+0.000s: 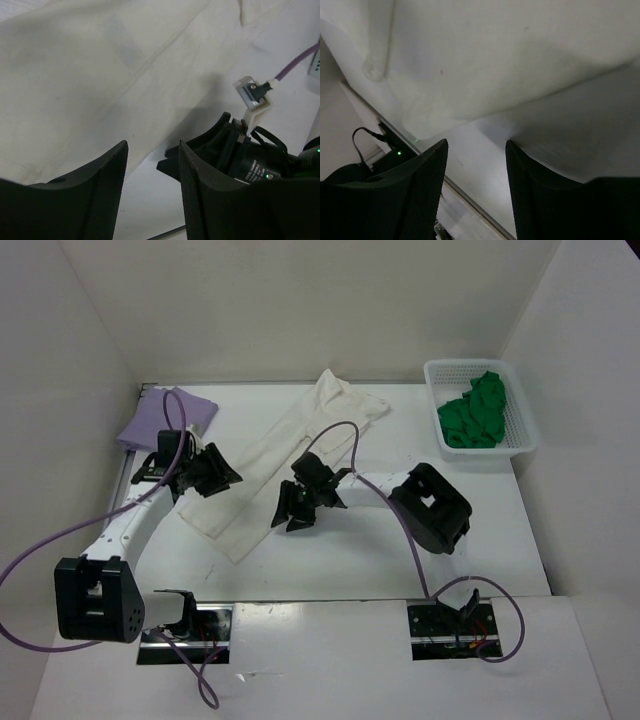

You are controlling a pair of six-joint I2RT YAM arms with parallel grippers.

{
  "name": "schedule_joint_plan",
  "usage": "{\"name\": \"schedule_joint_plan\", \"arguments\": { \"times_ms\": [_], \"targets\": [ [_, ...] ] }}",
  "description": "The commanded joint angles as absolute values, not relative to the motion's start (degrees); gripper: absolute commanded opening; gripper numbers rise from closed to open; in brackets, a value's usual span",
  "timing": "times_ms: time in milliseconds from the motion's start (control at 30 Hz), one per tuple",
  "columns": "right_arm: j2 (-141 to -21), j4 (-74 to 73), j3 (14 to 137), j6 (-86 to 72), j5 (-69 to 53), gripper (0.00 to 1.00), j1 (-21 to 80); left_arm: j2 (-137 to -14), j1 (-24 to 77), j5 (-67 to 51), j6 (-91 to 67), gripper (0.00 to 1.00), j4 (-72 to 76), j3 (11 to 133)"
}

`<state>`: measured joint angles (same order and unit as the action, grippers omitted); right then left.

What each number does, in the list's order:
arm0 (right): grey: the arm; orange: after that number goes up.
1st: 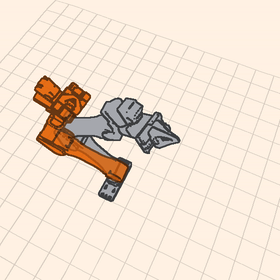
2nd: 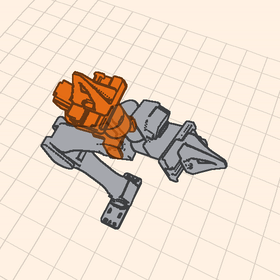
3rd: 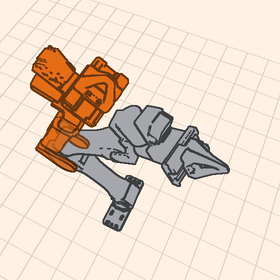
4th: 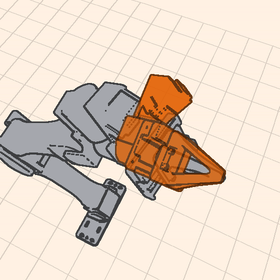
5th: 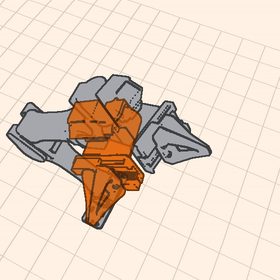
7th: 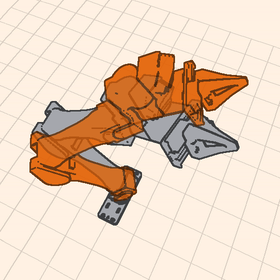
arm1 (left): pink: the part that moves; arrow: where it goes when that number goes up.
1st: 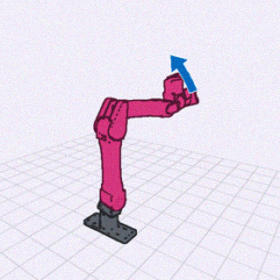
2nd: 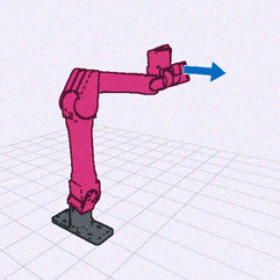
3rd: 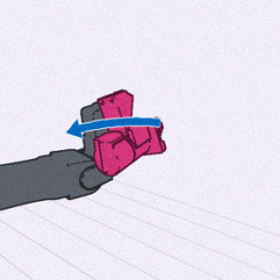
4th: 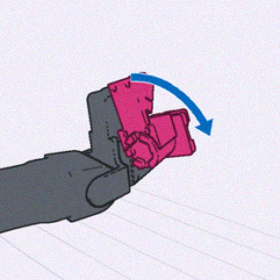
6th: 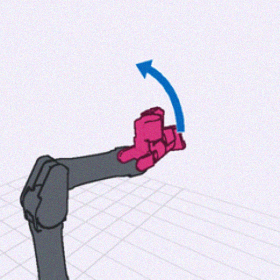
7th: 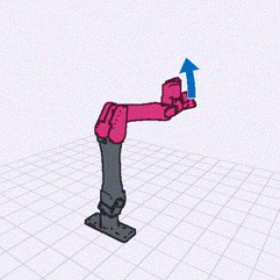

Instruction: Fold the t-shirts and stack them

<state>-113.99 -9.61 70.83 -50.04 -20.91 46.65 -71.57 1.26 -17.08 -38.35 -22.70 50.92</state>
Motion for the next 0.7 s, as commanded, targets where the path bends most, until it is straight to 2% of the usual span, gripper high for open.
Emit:
{"name": "schedule_joint_plan", "arguments": {
  "times_ms": [0, 67, 100, 167, 200, 300, 400, 567, 667],
  "targets": [
    [-116.5, -2.3, 72.2, -55.5, -21.2, 0.57, 45.4, -72.8, 1.1, -16.9, -35.9, 0.53, -22.7, 51.7],
    [-118.7, -1.8, 72.7, -56.1, -21.2, 0.57, 45.4, -72.8, 1.1, -16.9, -35.9, 0.53, -22.7, 51.2],
    [-119.4, -1.8, 72.7, -56.7, -20.5, 0.48, 45.4, -72.8, 1.1, -16.9, -35.9, 0.53, -22.7, 51.2],
    [-120.6, -1.8, 73.4, -56.7, -20.5, 0.39, 45.4, -72.8, 1.1, -16.9, -35.9, 0.53, -22.7, 51.2],
    [-120.6, -2.6, 73.4, -56.7, -19.3, 0.22, 45.4, -72.8, 1.1, -16.3, -35.9, 0.53, -22.7, 51.2],
    [-119.3, -4.6, 70.8, -53.6, -18.7, 0.05, 43.6, -73.3, 1.1, -15.5, -35.3, 0.53, -22.7, 51.2],
    [-113.4, -7.4, 64.4, -48.5, -19.2, 0.00, 39.2, -76.5, 2.5, -14.9, -33.3, 0.56, -25.0, 51.7],
    [-100.1, -21.2, 56.4, -37.3, -20.6, 0.00, 29.3, -80.8, 7.2, -15.6, -32.1, 0.58, -26.6, 51.7],
    [-94.5, -26.8, 52.6, -34.0, -20.6, 0.04, 24.5, -80.8, 9.3, -15.6, -32.1, 0.59, -27.9, 50.5]
  ]
}}
